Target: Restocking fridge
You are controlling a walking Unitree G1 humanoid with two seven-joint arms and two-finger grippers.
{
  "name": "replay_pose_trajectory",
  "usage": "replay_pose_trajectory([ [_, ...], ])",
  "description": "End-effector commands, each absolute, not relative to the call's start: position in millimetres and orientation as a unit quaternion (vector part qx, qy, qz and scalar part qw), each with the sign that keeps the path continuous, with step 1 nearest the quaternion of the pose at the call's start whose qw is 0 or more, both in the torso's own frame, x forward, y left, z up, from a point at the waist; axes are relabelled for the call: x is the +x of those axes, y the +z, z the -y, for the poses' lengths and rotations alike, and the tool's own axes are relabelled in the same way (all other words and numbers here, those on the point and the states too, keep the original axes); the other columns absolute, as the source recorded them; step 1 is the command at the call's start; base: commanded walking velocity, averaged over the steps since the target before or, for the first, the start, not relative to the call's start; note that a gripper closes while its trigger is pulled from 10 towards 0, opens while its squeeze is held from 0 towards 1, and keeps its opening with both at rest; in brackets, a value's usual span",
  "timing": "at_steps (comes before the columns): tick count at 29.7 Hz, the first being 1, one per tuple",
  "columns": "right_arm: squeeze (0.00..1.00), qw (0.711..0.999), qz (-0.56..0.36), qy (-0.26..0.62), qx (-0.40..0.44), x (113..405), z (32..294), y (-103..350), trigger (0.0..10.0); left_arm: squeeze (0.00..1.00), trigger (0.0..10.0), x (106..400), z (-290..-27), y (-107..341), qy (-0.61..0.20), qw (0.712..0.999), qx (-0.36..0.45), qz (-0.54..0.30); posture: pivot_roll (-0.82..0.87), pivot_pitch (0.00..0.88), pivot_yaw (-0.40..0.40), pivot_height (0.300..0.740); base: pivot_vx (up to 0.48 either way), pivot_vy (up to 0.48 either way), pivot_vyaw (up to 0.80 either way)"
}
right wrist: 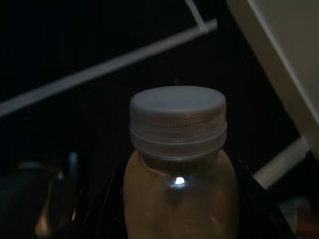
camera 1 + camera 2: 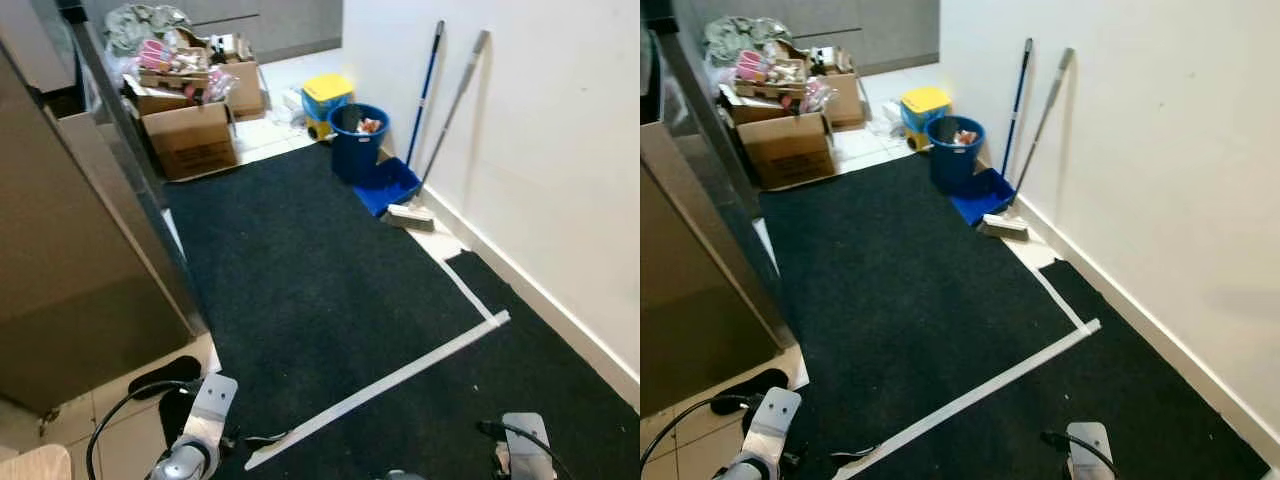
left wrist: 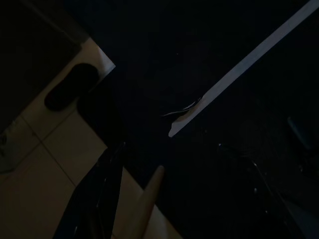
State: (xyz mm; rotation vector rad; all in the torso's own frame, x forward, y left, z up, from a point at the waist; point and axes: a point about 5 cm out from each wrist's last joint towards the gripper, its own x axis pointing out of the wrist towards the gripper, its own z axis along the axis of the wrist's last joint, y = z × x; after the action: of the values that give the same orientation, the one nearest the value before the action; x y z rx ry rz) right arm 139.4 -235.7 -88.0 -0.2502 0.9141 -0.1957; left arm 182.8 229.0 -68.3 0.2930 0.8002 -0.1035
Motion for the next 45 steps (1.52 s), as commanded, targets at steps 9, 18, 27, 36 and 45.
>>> replay_pose_trajectory([
  [9,0.00,0.886,-0.437,-0.094,-0.122,135.4,239.5,-87.9,10.0,0.00,10.0,178.6,-227.0,-70.4,-0.055,0.909,0.136,-0.389,0.02,0.040,-0.024,0.740,0.000,0.000,0.00],
  [18,0.00,0.883,-0.442,-0.097,-0.123,131.9,241.4,-88.7,10.0,0.00,10.0,179.6,-225.7,-70.2,-0.060,0.908,0.143,-0.388,0.01,0.040,-0.025,0.740,0.000,0.000,0.00],
  [27,0.00,0.884,-0.442,-0.095,-0.121,132.8,239.5,-88.9,10.0,0.00,10.0,180.5,-224.6,-70.1,-0.062,0.908,0.148,-0.387,0.01,0.043,-0.024,0.740,0.000,-0.180,0.00],
  [36,0.00,0.883,-0.444,-0.096,-0.121,131.4,239.2,-89.5,10.0,0.00,10.0,180.8,-225.6,-69.9,-0.060,0.907,0.150,-0.388,0.01,0.044,-0.023,0.740,0.000,-0.418,0.00],
  [45,0.00,0.882,-0.445,-0.097,-0.120,130.4,239.2,-89.9,10.0,0.00,10.0,181.4,-226.2,-69.6,-0.059,0.907,0.151,-0.388,0.01,0.045,-0.022,0.740,0.000,-0.437,0.00],
])
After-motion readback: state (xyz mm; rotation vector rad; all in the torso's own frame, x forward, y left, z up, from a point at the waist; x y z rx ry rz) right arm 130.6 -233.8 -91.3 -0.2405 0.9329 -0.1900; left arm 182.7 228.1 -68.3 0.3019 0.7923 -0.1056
